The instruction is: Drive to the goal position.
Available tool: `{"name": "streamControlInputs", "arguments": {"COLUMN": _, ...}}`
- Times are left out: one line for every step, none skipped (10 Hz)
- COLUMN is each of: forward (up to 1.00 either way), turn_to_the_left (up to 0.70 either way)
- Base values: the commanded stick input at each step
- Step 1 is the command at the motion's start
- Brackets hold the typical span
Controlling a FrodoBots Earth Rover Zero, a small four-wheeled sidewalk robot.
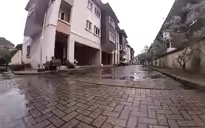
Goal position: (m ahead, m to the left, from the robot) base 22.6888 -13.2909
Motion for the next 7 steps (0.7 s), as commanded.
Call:
{"name": "streamControlInputs", "arguments": {"forward": 0.5, "turn_to_the_left": 0.0}}
{"name": "streamControlInputs", "arguments": {"forward": 0.5, "turn_to_the_left": 0.0}}
{"name": "streamControlInputs", "arguments": {"forward": 0.5, "turn_to_the_left": 0.0}}
{"name": "streamControlInputs", "arguments": {"forward": 0.5, "turn_to_the_left": 0.0}}
{"name": "streamControlInputs", "arguments": {"forward": 0.5, "turn_to_the_left": 0.0}}
{"name": "streamControlInputs", "arguments": {"forward": 0.5, "turn_to_the_left": 0.0}}
{"name": "streamControlInputs", "arguments": {"forward": 0.5, "turn_to_the_left": 0.0}}
